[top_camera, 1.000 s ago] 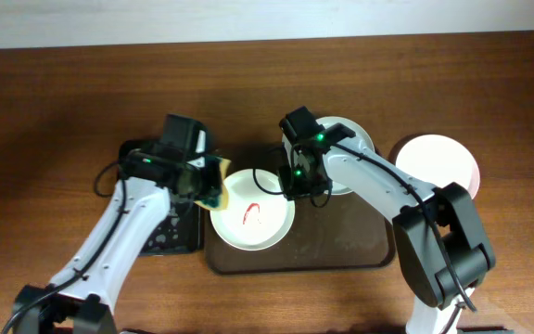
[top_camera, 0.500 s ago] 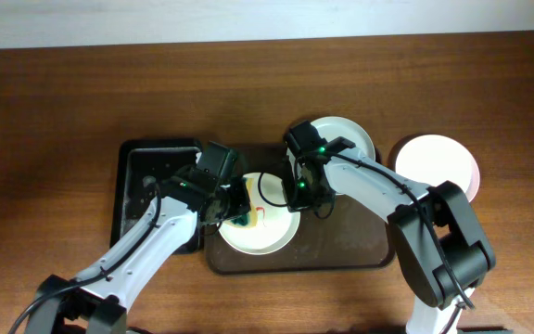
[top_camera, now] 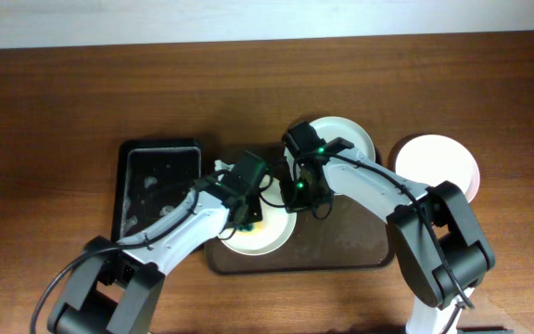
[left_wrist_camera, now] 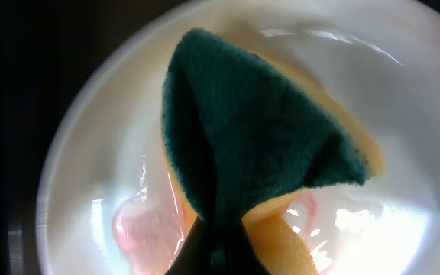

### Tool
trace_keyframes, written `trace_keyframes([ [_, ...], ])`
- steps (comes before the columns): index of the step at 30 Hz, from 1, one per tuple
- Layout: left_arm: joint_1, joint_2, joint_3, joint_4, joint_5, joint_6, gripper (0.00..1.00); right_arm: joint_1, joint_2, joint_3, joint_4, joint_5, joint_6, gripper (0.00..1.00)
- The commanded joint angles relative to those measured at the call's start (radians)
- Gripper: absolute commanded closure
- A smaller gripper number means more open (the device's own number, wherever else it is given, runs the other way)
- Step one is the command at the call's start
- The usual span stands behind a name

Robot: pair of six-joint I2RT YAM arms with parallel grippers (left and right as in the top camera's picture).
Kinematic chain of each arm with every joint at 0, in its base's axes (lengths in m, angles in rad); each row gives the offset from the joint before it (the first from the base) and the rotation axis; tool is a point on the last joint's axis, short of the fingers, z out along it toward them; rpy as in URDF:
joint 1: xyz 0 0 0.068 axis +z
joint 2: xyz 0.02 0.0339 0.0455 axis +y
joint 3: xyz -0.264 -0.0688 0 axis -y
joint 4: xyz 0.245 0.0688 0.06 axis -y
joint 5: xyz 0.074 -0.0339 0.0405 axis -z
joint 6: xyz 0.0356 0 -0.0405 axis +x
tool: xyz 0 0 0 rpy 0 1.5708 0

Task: Clean dirty plates on tray and stack at the side
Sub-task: 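Scrub the held left plate with the sponge in left gripper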

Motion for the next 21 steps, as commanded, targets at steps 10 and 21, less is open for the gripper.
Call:
trace_keyframes([
  [10,0.024,-0.017,-0.063,0.185,0.298,0.071,1.00,-0.008,-0.005,-0.009,-0.009,0.037,-0.002,0.96],
  [21,0.049,-0.264,-0.043,0.032,0.058,0.087,1.00,-0.008,-0.005,-0.009,-0.013,0.037,-0.002,0.96],
])
